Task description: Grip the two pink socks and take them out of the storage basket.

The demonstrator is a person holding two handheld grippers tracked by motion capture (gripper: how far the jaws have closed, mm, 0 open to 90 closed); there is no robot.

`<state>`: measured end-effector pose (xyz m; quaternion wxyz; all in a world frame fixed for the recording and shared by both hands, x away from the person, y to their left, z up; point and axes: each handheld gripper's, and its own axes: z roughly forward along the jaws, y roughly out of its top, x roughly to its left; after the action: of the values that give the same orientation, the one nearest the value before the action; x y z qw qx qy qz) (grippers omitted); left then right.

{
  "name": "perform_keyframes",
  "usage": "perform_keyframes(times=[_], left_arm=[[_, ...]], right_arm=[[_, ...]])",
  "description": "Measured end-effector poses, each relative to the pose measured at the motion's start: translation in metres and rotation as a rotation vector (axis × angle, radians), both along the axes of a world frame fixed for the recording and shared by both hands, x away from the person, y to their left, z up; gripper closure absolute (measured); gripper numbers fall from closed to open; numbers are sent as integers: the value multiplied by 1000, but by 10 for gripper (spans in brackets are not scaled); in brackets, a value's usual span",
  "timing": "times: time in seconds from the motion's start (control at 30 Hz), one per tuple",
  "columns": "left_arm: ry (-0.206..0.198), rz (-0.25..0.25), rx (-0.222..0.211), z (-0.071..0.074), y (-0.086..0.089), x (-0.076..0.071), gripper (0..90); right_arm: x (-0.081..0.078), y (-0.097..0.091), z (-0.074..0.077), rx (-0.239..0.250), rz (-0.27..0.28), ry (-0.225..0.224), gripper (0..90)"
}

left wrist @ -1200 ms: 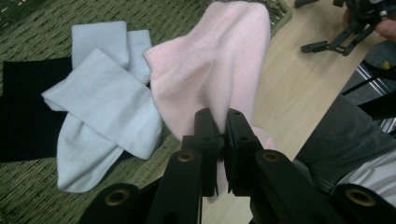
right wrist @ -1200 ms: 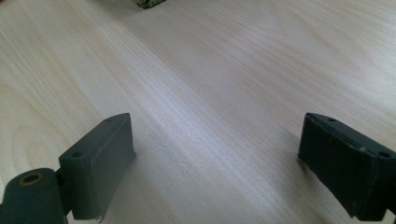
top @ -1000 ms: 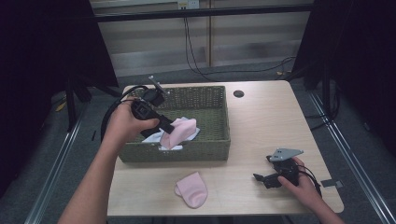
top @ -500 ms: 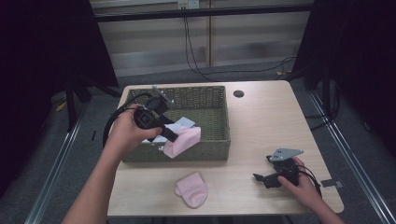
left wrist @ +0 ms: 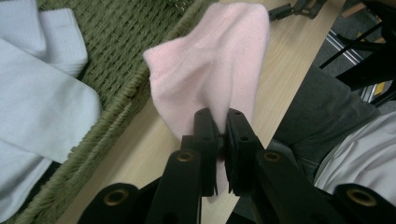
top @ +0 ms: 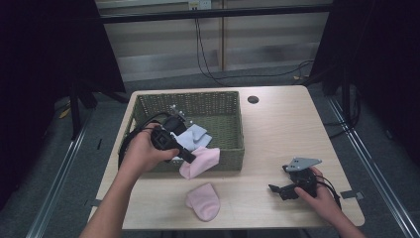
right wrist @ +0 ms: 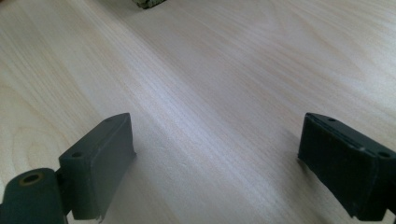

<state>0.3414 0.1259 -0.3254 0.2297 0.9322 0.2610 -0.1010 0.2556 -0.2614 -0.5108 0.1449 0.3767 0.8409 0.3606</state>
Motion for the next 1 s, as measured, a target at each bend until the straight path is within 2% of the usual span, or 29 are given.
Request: perform_keyframes(times=[0.03,0.1,0.17,0.23,0.33,0.4,0.5,0.53,0.77,0.87,1.0], left_arm=[[8,-8,-13,-7,-1,-2,829],[7,-9,-11,-10,-1,-3,804],[8,-7,-24,-15,-1,-5,666],[-27,-12,-32,-19,0,-8,571],[-41,-7,-19,-25,5,-8,520],[-54,15,-16,-30,10,-10,479],[-76,28,-4,-38,18,-10,464],[-85,48,-2,-43,23,-11,451],[-115,78,4,-58,37,-16,436],[-138,93,22,-65,44,-18,419],[-138,116,-1,-77,51,-19,411]], right_arm=[[0,0,0,0,0,0,97],[0,0,0,0,0,0,97],[0,0,0,0,0,1,97],[0,0,0,0,2,-1,97],[0,0,0,0,0,0,97],[0,0,0,0,0,0,97],[0,0,0,0,0,0,97],[0,0,0,0,0,0,97],[0,0,0,0,0,0,97],[0,0,0,0,0,0,97],[0,0,0,0,0,0,97]])
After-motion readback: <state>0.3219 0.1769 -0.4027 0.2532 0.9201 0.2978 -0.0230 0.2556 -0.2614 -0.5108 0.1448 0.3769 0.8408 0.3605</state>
